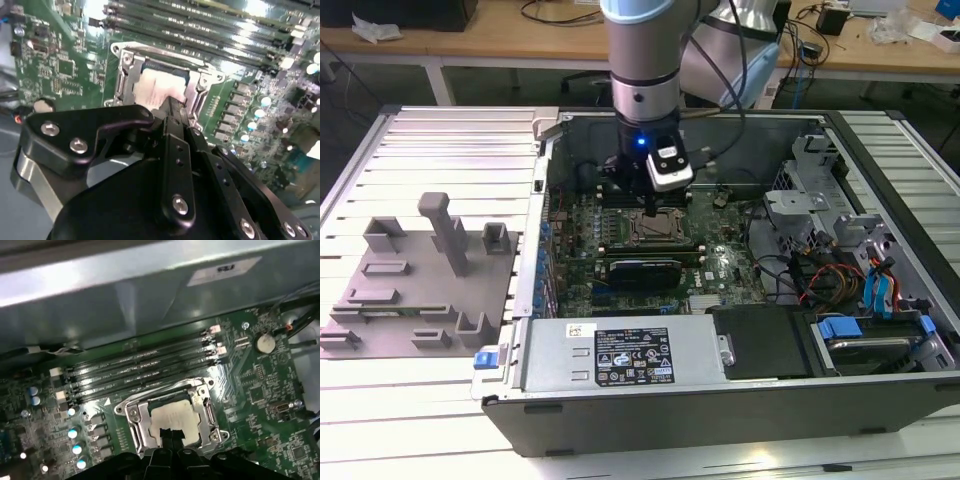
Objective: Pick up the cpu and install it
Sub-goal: 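Install the first cpu locking lever, then install the second cpu locking lever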
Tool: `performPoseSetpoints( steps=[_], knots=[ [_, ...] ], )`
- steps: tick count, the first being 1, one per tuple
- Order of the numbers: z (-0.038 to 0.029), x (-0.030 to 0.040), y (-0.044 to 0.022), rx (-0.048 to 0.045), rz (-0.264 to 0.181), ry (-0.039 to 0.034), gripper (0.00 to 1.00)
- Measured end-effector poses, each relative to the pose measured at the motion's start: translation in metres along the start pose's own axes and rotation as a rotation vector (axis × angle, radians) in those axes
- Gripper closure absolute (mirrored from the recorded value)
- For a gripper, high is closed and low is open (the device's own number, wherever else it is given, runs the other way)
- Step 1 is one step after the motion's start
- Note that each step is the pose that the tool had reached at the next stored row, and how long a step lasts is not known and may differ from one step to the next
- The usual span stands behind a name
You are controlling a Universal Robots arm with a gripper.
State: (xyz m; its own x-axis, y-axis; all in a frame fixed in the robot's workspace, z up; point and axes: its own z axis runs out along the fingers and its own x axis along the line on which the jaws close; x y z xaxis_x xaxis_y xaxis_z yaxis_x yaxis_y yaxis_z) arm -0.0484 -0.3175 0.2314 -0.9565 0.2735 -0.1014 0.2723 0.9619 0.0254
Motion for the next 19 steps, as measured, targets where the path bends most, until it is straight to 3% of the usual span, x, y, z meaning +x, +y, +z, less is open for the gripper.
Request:
performPoseSetpoints(
  steps=[2,4,7,19],
  knots=[
    [0.0012,-0.0079,0.0022,0.0037,-0.001,0.0122,0.89],
    [0.0016,-0.0098,0.0017,0.0071,-0.002,0.0205,0.89],
    [0.0018,-0.0109,-0.0019,0.0091,-0.003,0.0252,0.89],
    [0.0018,-0.0109,-0.0021,0.0107,-0.003,0.0255,0.89]
  ],
)
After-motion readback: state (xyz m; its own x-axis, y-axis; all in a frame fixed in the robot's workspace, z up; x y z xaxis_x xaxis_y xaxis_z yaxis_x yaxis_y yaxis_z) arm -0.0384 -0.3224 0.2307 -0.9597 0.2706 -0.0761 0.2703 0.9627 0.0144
